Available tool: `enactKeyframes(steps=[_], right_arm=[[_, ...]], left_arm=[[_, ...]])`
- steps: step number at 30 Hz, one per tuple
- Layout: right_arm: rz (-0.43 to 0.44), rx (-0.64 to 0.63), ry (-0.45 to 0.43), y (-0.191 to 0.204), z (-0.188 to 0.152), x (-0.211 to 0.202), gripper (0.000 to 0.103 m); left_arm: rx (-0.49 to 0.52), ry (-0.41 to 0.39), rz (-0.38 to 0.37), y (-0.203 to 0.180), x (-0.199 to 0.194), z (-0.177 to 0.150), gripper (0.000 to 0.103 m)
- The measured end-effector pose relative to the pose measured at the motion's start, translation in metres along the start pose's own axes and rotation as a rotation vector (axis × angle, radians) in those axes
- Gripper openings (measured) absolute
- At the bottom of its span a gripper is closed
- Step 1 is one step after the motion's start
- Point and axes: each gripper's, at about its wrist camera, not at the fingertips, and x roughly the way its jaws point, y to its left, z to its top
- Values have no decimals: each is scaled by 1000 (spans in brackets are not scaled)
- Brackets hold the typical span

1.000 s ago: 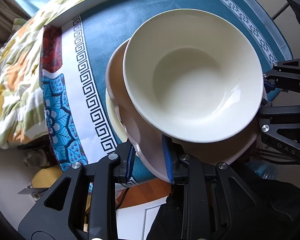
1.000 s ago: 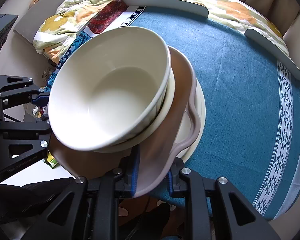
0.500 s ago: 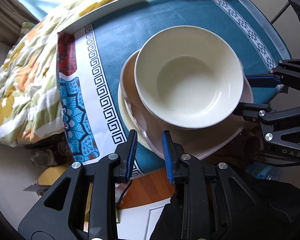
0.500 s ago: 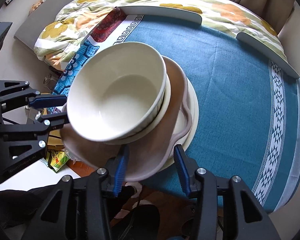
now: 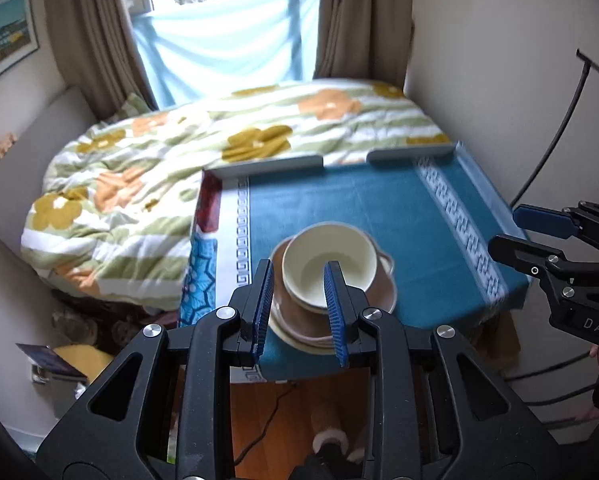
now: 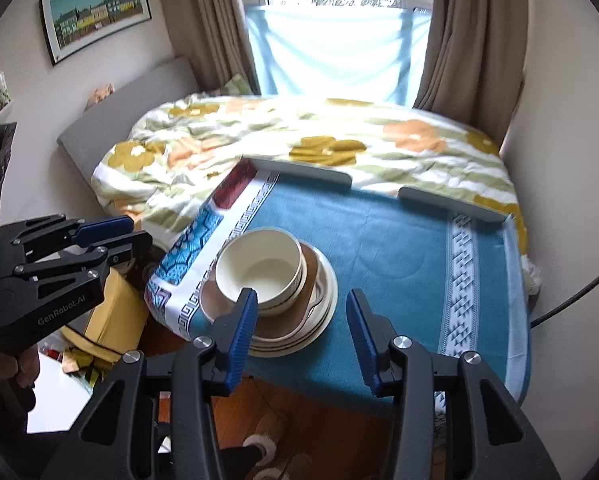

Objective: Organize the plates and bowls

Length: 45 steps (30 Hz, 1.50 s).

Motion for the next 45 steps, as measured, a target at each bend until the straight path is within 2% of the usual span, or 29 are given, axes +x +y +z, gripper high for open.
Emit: enactKeyframes(steps=[1,2,4,5,6,8,12,16,30,45], right_arm=[[-16,8,-39,0,-1,-16,48],[-27,20,-74,-2,-2,-31,53],[-46,50,-139,-5,-1,-55,66],[-58,61,-167,-6,-3,-67,79],[-70,68,-192,-7,-5,-76,89],[-101,84,-238,-10,-9,-91,95],[-200,114,-299,-16,-17,-108,99],[-257,108,-307,-18,-27,-112,100],[-275,151,-337,-21,-42,-127,100],[-283,152,-341,-21,-40,-131,100]], left_arm=[[-7,-36,7,-4,-13,0,24],[-12,-61,13,-9,-24,0,29],[-21,-114,32,-17,-43,-2,67],[-29,-162,49,-21,-55,-4,98],[-33,-215,59,-23,-67,-7,103],[-27,-297,56,-31,-89,-12,103],[-51,-330,79,-41,-109,-19,103],[-67,-356,115,-45,-122,-26,103],[-57,-364,133,-51,-127,-30,103],[-61,-361,147,-54,-123,-30,103]])
